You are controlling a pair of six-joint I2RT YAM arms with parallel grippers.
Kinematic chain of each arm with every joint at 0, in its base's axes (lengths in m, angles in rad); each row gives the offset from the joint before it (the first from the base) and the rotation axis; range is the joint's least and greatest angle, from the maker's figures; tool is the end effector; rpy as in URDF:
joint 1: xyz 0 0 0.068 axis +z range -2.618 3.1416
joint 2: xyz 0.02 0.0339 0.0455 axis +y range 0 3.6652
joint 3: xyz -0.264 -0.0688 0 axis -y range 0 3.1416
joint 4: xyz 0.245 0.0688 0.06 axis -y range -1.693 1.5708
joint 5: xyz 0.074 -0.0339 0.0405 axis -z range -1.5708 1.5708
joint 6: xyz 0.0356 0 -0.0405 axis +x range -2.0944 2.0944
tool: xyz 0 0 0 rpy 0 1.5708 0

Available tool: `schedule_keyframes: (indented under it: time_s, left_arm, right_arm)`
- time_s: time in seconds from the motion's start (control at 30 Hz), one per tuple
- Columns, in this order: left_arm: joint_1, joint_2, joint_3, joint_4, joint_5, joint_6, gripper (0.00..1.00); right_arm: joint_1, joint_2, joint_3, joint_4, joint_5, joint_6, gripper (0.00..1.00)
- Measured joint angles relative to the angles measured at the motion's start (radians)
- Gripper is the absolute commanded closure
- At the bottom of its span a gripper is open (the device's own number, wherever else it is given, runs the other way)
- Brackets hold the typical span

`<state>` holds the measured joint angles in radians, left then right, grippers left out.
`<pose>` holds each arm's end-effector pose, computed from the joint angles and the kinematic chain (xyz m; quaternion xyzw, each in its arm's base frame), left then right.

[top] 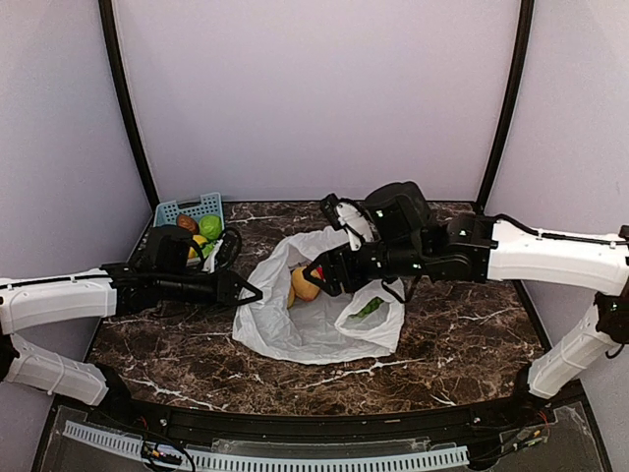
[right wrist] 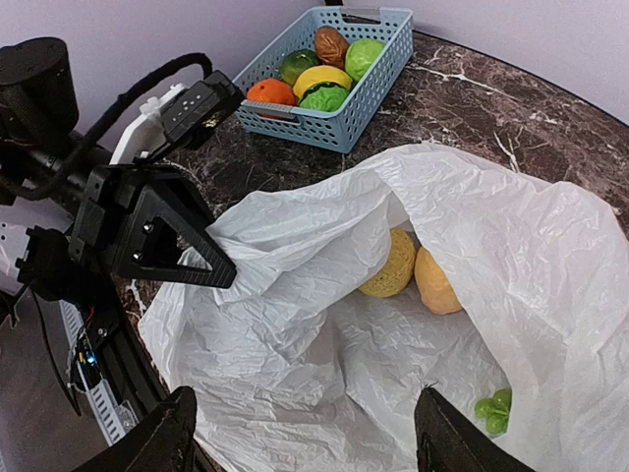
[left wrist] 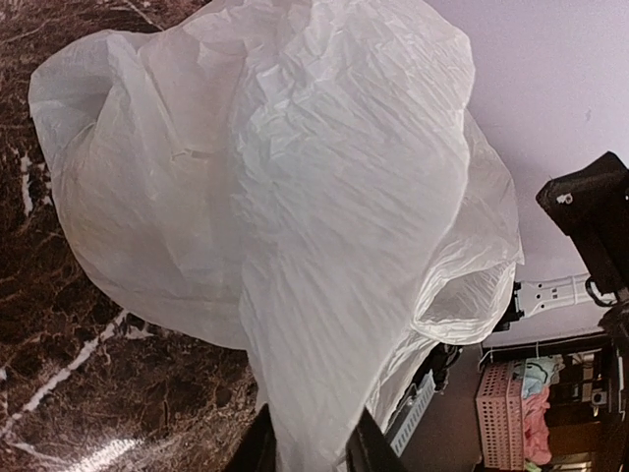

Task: Untie the knot of the plastic bag and take out the fruit
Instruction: Reach into the takeout bag at the center of the board.

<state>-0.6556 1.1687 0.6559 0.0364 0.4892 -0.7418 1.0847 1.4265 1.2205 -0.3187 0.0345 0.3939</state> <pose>0.1906 -0.1677 0.2402 0.0902 0.8332 -0.4831 0.2535 0.1548 0.2903 0.3285 -0.2852 0.8179 0.3255 0.3791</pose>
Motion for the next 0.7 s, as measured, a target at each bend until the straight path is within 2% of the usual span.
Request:
schedule_keyframes:
  time_s: [0.13, 0.3, 0.43, 0.7]
  left_arm:
    - [-0.005, 0.0, -0.007, 0.002, -0.002, -0.006, 0.99]
    - [-0.007, 0.0, -0.008, 0.015, -0.006, -0.006, 0.99]
    - [-0.011, 0.0, -0.008, 0.02, -0.009, -0.005, 0.99]
    - [-0.013, 0.0, -0.01, 0.02, -0.016, -0.005, 0.99]
  right_arm:
    - [0.024, 0.099, 0.069, -0.032, 0.014, -0.02, 0.46]
    - [0.053, 0.219, 0.138, -0.059, 0.006, -0.039, 0.56]
    - [0.056, 0.293, 0.16, -0.098, 0.012, -0.045, 0.59]
    - [0.03, 0.427, 0.226, -0.265, 0.113, 0.007, 0.57]
